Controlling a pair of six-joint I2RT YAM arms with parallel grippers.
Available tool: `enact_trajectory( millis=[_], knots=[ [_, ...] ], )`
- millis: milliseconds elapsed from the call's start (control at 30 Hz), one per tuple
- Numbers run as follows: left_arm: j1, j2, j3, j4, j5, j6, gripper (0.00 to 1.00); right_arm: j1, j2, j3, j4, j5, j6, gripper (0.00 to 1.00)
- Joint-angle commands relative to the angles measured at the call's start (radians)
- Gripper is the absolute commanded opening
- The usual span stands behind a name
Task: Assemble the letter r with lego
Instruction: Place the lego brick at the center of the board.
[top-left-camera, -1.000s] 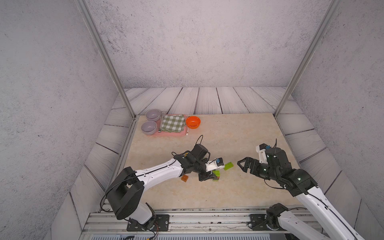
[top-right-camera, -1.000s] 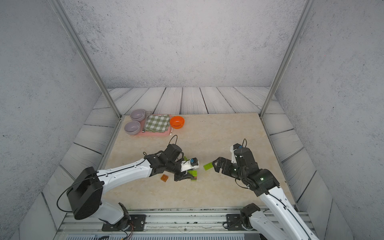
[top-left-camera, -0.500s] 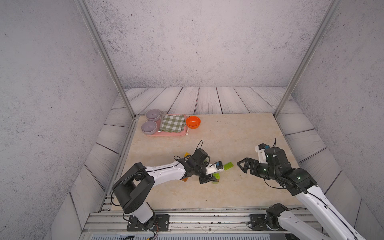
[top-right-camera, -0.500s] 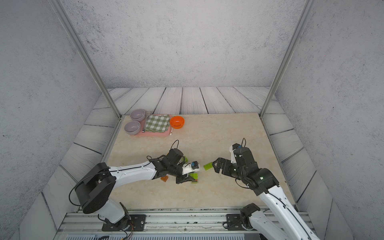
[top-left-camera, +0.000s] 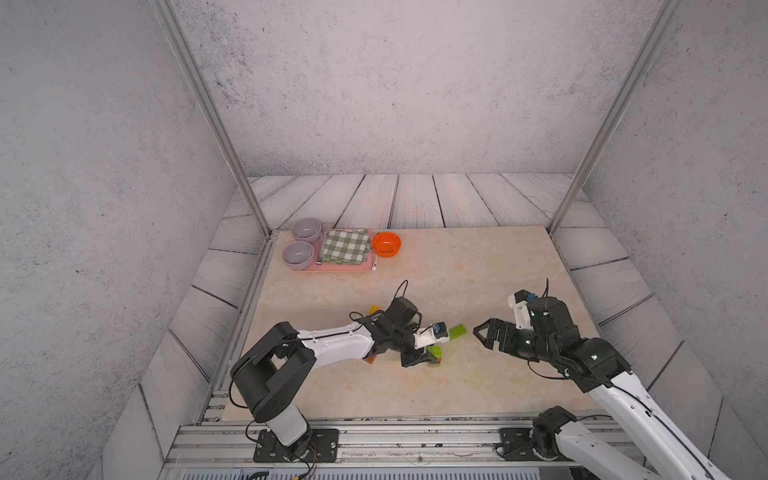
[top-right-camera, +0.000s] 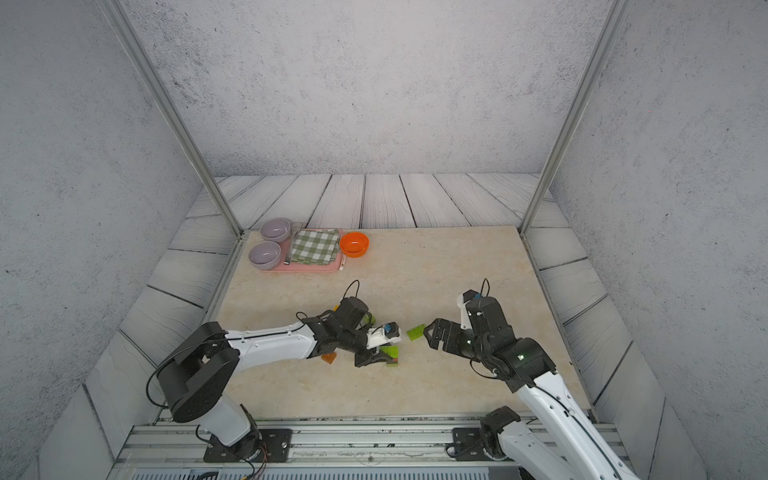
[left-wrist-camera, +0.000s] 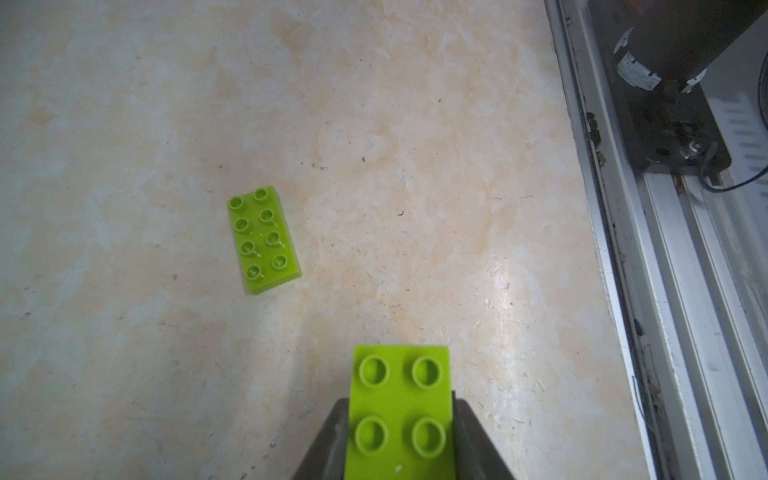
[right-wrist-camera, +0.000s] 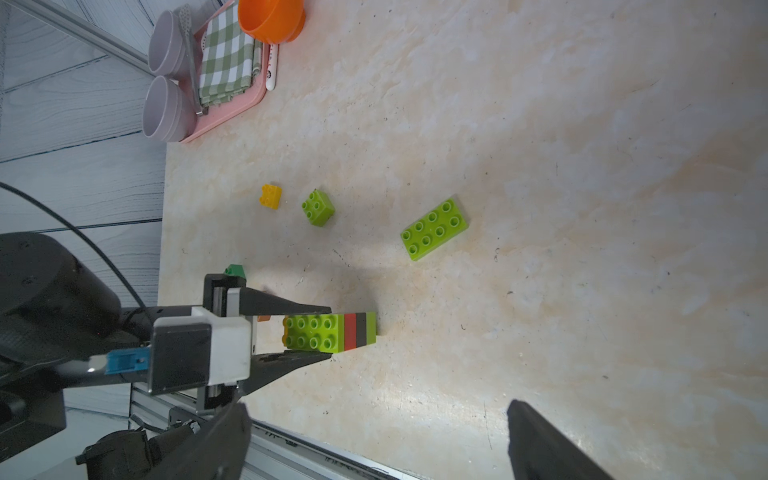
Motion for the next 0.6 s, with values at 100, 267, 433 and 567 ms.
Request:
enact_trajectory(
  millis=[100,267,433,567],
  knots=[
    [-0.003,0.041,0.026,-0.026,0.021,0.014,0.18,-0.001,-0.011,-0.003,-0.004,-0.008,-0.003,0.99],
    [-0.003,0.041,0.02,-0.023,0.018,0.02,0.34,0.0,-0.01,-0.009,-0.002,-0.01,-0.002,0.99],
    [-0.003,0.03,0.019,-0.025,0.021,0.018,0.5,0.0,-0.008,-0.015,-0.001,-0.004,-0.005,0.99],
    [-0.005,0.012,0.02,-0.029,0.024,0.017,0.58,0.0,-0.018,-0.026,-0.004,0.015,-0.026,0.99]
  ],
)
